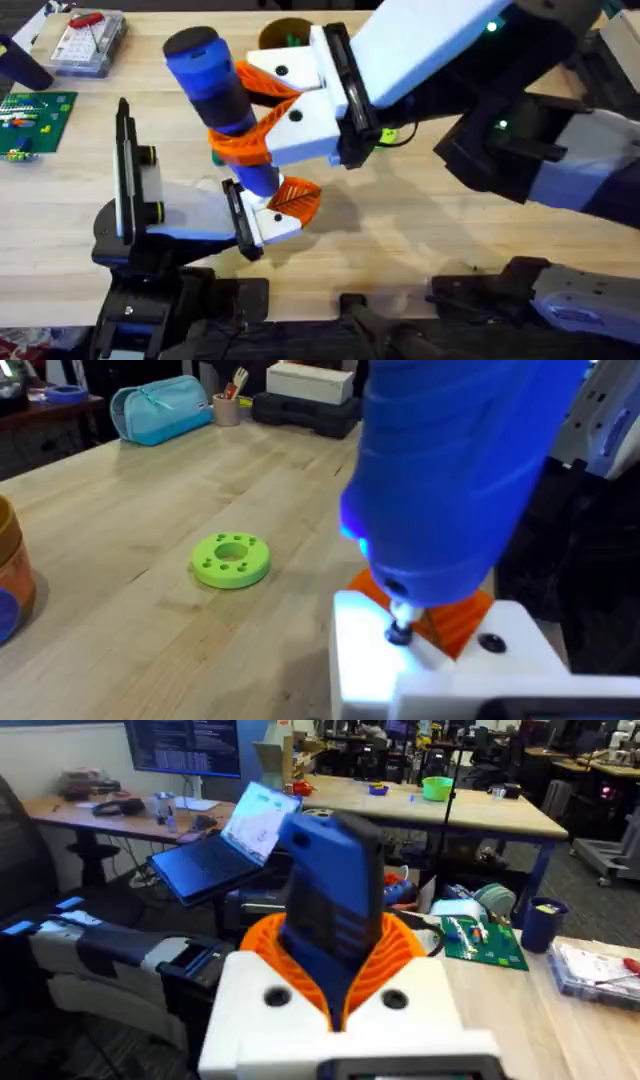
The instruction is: Pick up the gripper from the table and insert it into the empty holder that is missing its gripper. Then pick up a screw, insert it into the mounting hole, and use the screwdriver to tighten it. Finally, clean up the table by picking up the vegetable and placing it into the bucket.
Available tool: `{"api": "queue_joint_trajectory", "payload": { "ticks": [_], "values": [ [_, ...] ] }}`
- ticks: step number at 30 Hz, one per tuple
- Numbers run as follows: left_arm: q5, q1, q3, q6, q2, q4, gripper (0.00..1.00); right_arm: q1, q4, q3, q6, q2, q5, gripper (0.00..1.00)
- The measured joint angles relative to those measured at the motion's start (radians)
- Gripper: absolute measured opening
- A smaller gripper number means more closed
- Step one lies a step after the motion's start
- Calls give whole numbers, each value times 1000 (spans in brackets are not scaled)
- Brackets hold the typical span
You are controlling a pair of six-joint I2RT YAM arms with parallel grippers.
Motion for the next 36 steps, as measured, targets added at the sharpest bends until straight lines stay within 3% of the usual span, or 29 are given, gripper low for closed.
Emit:
{"api": "queue_joint_trajectory", "payload": {
  "ticks": [30, 34, 36],
  "values": [
    [-4, 0, 0, 0, 0, 1, 4, -9, -18, 74, 5, 0, -30, 26],
    [-5, 0, 0, 1, 0, 1, 4, -31, -203, 111, -16, 0, -29, 26],
    [-5, 0, 0, 1, 0, 1, 4, -49, -398, 162, -61, 1, -25, 26]
  ]
}}
